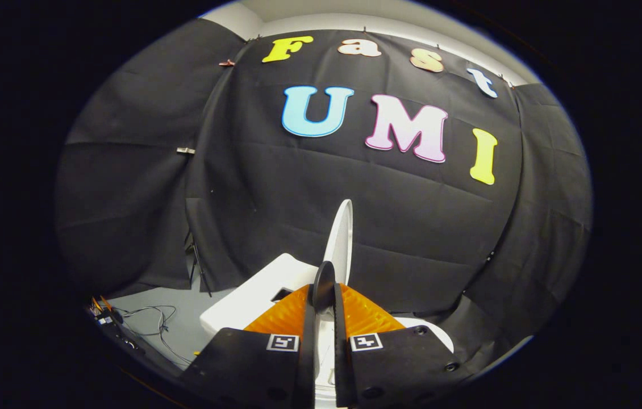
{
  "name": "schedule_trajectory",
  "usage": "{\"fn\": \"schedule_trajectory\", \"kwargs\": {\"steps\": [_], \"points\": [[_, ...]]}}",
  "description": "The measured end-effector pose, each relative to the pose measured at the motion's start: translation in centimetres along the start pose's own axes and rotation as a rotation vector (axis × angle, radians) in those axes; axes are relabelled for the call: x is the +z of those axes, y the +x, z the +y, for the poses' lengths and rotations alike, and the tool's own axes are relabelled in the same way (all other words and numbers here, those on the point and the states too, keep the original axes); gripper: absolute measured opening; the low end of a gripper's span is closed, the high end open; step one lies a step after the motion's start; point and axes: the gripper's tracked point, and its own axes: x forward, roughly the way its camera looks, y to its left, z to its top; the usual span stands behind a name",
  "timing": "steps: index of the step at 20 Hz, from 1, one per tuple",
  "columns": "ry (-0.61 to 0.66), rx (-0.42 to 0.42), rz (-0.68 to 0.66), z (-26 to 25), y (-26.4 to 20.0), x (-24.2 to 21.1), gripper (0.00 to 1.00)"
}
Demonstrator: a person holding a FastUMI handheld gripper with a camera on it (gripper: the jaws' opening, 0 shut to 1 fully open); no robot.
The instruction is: Open the toilet lid.
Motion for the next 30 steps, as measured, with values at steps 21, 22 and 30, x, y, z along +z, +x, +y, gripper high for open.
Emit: {"fn": "schedule_trajectory", "kwargs": {"steps": [21,22,30], "points": [[0.118,0.079,-0.092,-4.4,-6.1,4.5,0.99],[0.125,0.068,-0.105,-5.6,-6.9,5.2,0.99],[0.148,0.004,-0.177,-17.9,-13.0,8.6,0.99]]}}
